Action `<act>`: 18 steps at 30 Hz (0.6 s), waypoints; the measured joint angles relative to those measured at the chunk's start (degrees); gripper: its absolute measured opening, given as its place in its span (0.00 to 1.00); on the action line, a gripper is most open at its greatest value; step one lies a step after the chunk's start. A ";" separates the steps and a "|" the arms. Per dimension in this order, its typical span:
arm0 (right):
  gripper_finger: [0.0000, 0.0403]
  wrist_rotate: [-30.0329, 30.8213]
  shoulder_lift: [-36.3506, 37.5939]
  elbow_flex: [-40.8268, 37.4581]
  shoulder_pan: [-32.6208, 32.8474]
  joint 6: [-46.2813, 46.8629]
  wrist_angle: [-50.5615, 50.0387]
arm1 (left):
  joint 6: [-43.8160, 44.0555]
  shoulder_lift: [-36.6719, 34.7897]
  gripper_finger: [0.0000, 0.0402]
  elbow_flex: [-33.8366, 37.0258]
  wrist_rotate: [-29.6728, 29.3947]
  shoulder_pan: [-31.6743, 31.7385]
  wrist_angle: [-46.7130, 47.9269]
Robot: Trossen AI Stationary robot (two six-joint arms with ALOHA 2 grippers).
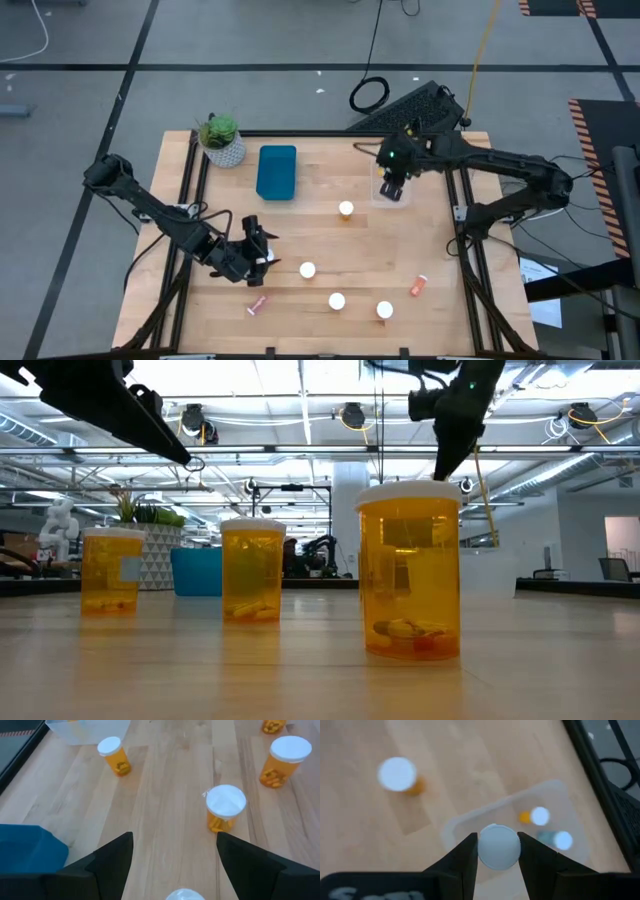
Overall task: Pick and place medicine bottles into bin by pill shape (circle, oval)
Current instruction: Put the small yellow pill bottle into the transparent bin
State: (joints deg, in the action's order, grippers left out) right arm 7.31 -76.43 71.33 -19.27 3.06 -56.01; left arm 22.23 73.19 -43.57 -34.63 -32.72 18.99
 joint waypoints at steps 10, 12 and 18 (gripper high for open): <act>0.29 -0.22 0.14 -9.25 -7.41 -1.01 6.06 | 0.52 0.02 0.73 0.00 0.00 0.01 0.01; 0.29 -1.75 0.14 -11.50 -8.26 -1.20 7.97 | 0.43 0.02 0.73 0.00 0.00 0.01 0.00; 0.30 -3.00 0.16 -17.69 -10.74 -1.71 15.58 | 0.30 0.02 0.73 0.00 -0.02 0.01 -0.05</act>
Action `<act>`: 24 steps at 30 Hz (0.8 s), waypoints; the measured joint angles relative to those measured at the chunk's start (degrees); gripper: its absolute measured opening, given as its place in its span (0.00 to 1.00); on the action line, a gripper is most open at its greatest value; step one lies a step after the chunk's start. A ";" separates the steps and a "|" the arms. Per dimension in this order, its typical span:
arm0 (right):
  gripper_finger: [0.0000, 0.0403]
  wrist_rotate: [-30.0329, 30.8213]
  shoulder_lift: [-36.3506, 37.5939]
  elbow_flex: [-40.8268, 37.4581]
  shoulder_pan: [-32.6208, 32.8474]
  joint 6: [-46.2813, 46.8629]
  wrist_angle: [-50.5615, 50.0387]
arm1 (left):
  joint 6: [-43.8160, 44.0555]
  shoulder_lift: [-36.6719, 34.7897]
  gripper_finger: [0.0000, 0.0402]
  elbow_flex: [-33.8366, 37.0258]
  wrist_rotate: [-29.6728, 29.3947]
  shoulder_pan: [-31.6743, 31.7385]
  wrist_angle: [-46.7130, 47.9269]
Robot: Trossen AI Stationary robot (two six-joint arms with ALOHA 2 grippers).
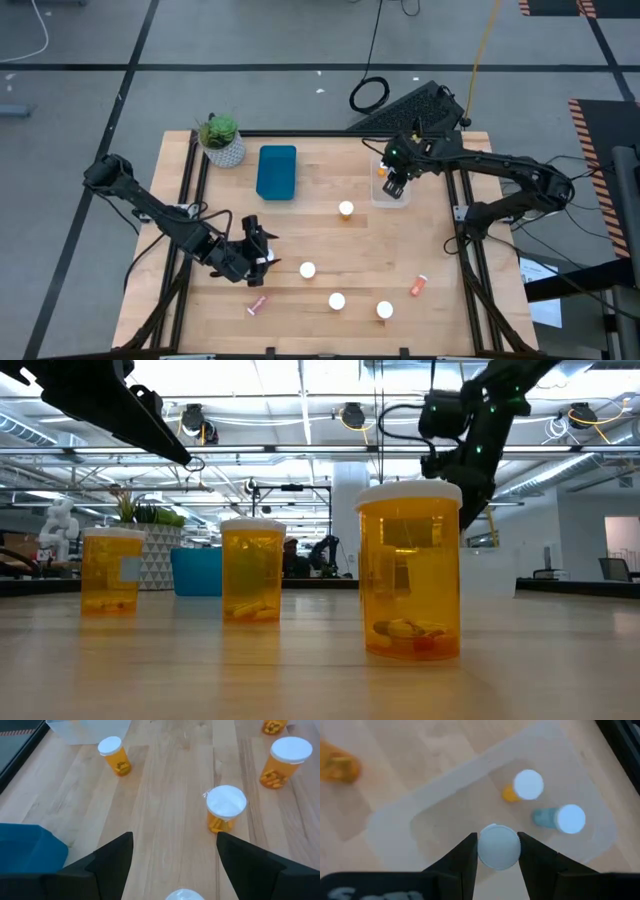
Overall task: Pick and place medicine bottles into bin by pill shape (circle, oval)
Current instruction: Put the small yellow pill bottle into the transparent bin
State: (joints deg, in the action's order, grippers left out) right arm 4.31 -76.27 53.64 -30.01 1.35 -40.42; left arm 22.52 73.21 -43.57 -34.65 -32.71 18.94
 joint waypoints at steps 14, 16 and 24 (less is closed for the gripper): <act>0.30 0.05 0.00 -9.17 -3.75 -0.53 10.08 | -0.13 0.00 0.73 0.00 -0.02 0.00 -1.61; 0.30 0.05 0.00 -9.55 -4.03 -0.55 10.44 | -0.13 0.00 0.73 0.00 -0.02 0.00 -1.62; 0.34 0.16 0.00 -9.63 -4.05 -0.64 10.69 | -0.18 0.00 0.73 0.00 -0.02 0.00 -1.67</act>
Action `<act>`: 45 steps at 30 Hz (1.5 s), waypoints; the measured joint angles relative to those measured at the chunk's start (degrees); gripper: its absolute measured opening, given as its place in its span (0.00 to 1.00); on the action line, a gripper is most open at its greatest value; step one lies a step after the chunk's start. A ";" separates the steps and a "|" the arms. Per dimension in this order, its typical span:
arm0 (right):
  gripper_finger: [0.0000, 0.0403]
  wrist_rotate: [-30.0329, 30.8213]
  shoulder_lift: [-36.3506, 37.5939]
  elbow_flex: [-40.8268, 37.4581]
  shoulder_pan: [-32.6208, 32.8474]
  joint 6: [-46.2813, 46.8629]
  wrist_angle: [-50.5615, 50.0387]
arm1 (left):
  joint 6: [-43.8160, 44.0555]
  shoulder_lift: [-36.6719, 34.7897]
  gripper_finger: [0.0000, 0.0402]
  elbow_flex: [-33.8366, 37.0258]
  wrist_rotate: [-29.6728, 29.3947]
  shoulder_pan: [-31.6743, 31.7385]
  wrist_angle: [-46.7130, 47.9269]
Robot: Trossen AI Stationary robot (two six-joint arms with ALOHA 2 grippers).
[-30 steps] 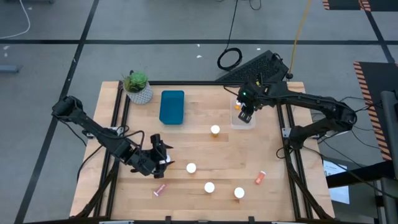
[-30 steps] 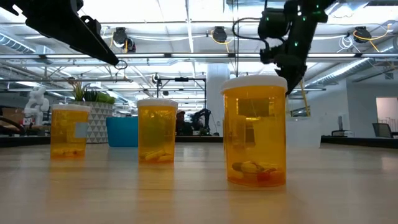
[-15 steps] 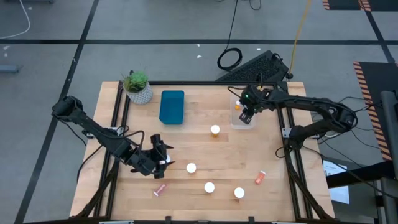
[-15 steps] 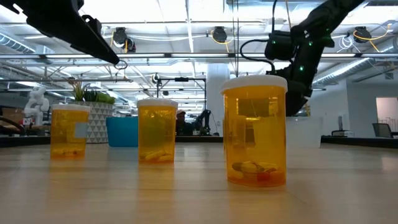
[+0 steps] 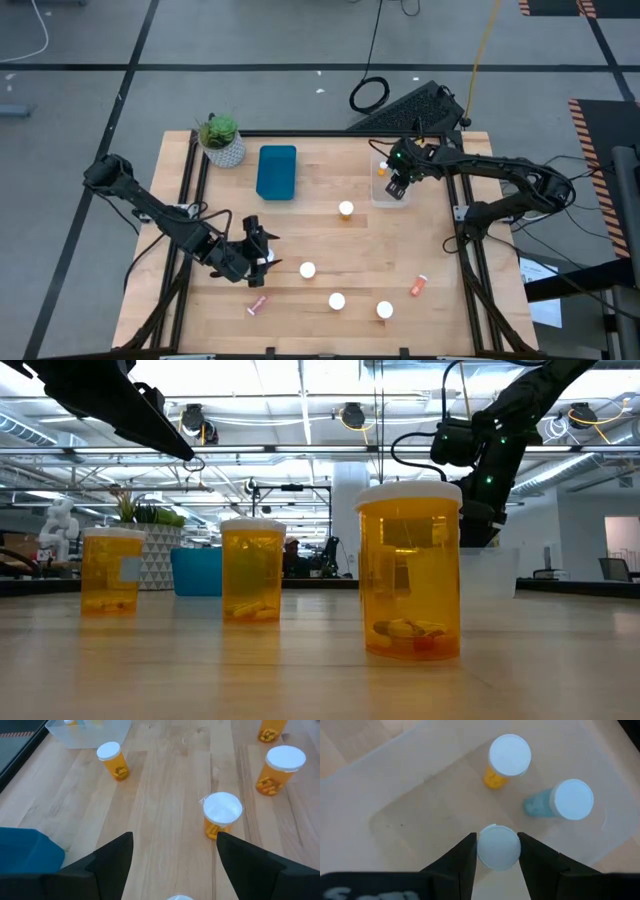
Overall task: Pick and place medicine bottles into bin by pill shape (circle, oval)
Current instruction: Put the small yellow pill bottle into the transparent bin, then put the small purple pill bottle into the transparent bin
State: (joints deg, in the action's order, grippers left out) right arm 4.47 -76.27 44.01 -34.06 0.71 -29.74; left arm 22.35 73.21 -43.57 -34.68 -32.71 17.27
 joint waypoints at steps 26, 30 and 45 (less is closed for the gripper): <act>0.54 3.33 15.75 0.00 14.97 12.17 -0.96 | 1.55 0.00 0.73 0.00 0.07 -0.90 0.03; 0.54 8.03 17.93 0.00 24.36 16.35 -0.85 | 3.17 0.00 0.73 0.00 0.07 -3.71 -0.26; 0.54 19.48 19.43 0.02 41.70 19.80 -0.29 | 24.29 5.50 0.73 -7.87 4.74 -16.04 14.04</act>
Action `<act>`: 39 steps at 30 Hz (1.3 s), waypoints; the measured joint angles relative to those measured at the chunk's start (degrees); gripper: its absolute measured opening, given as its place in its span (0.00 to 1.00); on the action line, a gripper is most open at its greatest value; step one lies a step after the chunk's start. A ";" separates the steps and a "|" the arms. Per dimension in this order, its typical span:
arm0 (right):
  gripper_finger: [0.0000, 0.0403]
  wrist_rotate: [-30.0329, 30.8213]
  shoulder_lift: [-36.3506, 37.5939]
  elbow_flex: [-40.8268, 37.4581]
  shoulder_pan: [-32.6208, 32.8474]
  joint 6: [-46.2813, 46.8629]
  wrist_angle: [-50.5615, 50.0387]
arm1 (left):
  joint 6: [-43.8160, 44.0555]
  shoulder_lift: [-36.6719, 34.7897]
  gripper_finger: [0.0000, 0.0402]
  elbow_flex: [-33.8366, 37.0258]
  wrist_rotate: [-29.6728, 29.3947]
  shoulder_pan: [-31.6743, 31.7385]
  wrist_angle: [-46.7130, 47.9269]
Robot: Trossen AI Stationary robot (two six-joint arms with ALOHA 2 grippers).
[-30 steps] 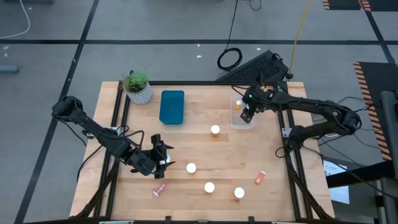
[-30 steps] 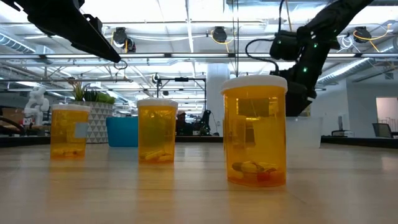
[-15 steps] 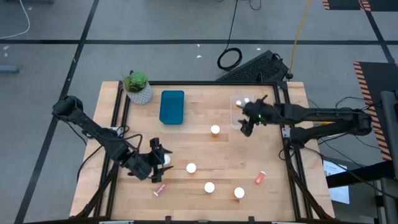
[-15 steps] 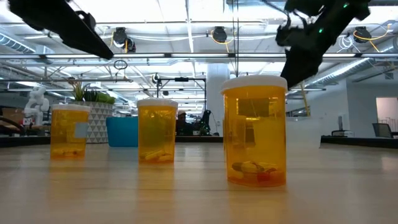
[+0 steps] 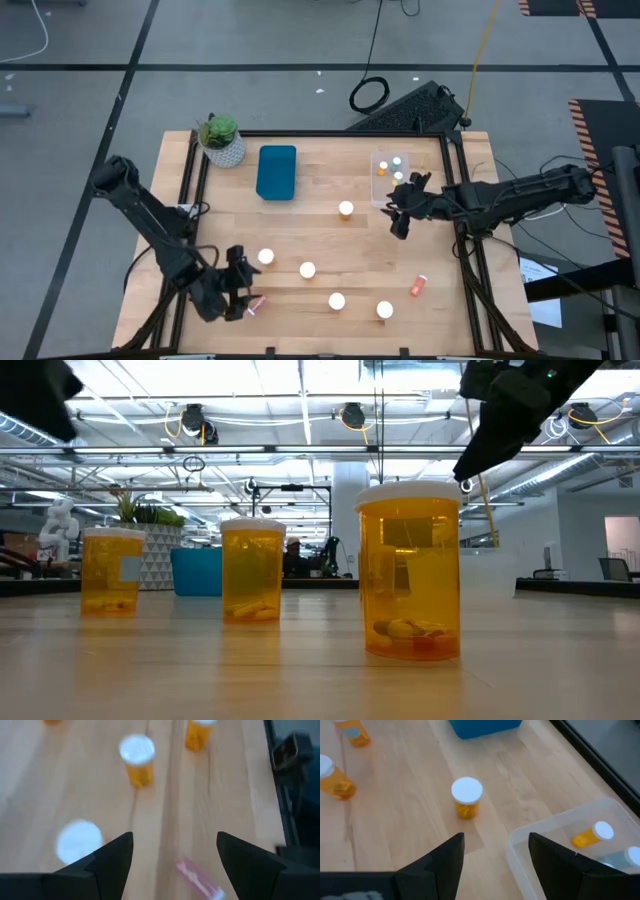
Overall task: Pick and place medicine bottles into bin by pill shape (circle, oval)
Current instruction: Put the small purple pill bottle into the transparent bin
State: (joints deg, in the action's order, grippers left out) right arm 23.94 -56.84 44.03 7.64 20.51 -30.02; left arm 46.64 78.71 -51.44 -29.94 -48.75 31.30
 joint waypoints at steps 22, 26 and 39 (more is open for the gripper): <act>0.54 0.27 0.24 0.02 -0.13 -12.42 9.00 | 31.51 29.54 0.73 -21.07 7.02 -7.10 21.58; 0.54 0.28 0.24 0.02 -0.17 -15.35 11.20 | 36.08 31.37 0.73 -21.07 6.06 -8.30 21.45; 0.54 0.29 0.24 0.04 -0.61 -16.78 12.46 | 44.02 37.51 0.71 -21.09 -0.87 -11.23 21.16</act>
State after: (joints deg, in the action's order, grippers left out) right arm 24.23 -56.60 44.07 7.03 3.74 -17.56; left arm 90.66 116.22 -72.53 -30.80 -59.98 52.47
